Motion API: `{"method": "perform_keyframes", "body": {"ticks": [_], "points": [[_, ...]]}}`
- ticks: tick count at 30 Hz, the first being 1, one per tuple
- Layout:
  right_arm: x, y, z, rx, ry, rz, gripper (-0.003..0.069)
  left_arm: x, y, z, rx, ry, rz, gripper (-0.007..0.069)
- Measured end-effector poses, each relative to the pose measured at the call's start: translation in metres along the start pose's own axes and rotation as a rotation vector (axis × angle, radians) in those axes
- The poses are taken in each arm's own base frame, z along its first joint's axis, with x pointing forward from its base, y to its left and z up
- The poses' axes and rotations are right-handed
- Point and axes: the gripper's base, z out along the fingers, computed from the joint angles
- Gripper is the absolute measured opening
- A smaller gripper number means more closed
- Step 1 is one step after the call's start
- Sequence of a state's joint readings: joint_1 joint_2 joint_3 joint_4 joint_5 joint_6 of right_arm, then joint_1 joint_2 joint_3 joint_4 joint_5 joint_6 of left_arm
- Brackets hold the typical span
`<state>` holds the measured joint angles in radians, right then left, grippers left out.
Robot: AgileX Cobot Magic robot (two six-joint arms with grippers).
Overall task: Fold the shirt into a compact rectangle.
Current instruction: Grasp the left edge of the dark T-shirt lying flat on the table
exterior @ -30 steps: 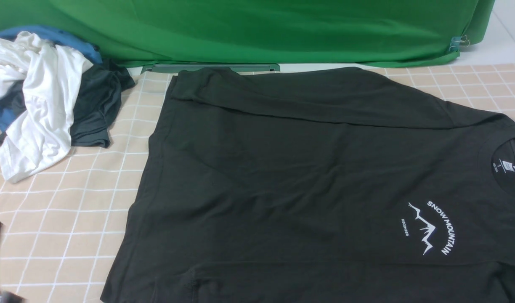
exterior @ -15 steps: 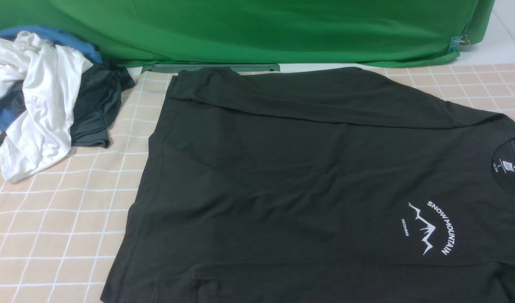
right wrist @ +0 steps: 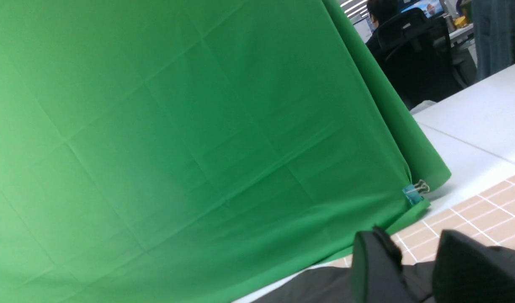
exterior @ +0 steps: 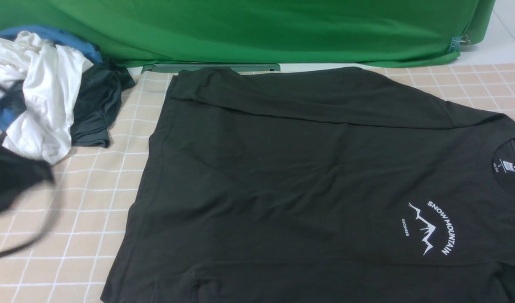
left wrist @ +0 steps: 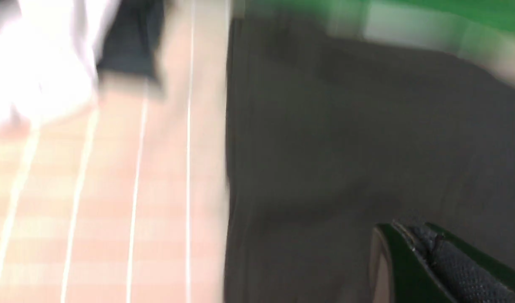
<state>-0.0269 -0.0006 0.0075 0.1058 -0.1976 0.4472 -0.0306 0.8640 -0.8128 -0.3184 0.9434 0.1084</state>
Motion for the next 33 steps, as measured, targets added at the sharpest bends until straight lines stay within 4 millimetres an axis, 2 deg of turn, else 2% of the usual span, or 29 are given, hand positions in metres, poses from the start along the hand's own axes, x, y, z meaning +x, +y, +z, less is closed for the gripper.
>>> {"method": "perform_keyframes", "body": {"ticks": [1, 2, 7, 10, 12, 16, 20, 22, 23, 25, 27, 28, 29, 33], "points": [[0.000, 0.000, 0.000, -0.002, -0.005, 0.003, 0.0247, 0.001, 0.001, 0.008, 0.004, 0.052, -0.001, 0.0022], [-0.002, 0.001, 0.000, -0.011, -0.023, 0.006, 0.0247, 0.002, 0.005, 0.025, 0.008, 0.132, -0.003, 0.0022], [-0.010, 0.006, 0.000, -0.039, -0.062, 0.024, 0.0226, 0.018, 0.005, 0.057, 0.032, 0.260, 0.027, 0.0015], [-0.035, 0.025, 0.006, -0.031, 0.054, -0.029, 0.0099, 0.036, -0.008, 0.071, 0.067, 0.315, 0.059, 0.0015], [-0.049, 0.037, 0.012, -0.032, 0.126, -0.084, 0.0052, 0.042, -0.015, 0.074, 0.071, 0.329, 0.073, 0.0015], [-0.072, 0.060, 0.033, -0.021, 0.379, -0.210, 0.0039, 0.051, -0.027, 0.084, 0.035, 0.395, 0.148, 0.0015], [-0.074, 0.073, 0.060, -0.025, 0.594, -0.283, 0.0039, 0.053, -0.029, 0.107, -0.013, 0.441, 0.219, 0.0017], [-0.071, 0.078, 0.069, -0.055, 0.655, -0.307, 0.0039, 0.050, -0.029, 0.123, -0.026, 0.417, 0.230, 0.0023], [-0.071, 0.078, 0.070, -0.057, 0.658, -0.309, 0.0039, 0.050, -0.029, 0.123, -0.026, 0.417, 0.230, 0.0023], [-0.063, 0.081, 0.076, -0.080, 0.717, -0.315, 0.0039, 0.050, -0.028, 0.140, -0.035, 0.426, 0.235, 0.0062], [-0.060, 0.082, 0.078, -0.094, 0.739, -0.317, 0.0039, 0.054, -0.027, 0.151, -0.043, 0.462, 0.246, 0.0118], [-0.060, 0.082, 0.078, -0.095, 0.740, -0.317, 0.0039, 0.054, -0.027, 0.151, -0.043, 0.462, 0.248, 0.0118], [-0.059, 0.083, 0.078, -0.104, 0.747, -0.314, 0.0039, 0.057, -0.026, 0.159, -0.049, 0.497, 0.258, 0.0184], [-0.059, 0.084, 0.078, -0.107, 0.749, -0.311, 0.0037, 0.061, -0.024, 0.172, -0.058, 0.526, 0.264, 0.0314]]}}
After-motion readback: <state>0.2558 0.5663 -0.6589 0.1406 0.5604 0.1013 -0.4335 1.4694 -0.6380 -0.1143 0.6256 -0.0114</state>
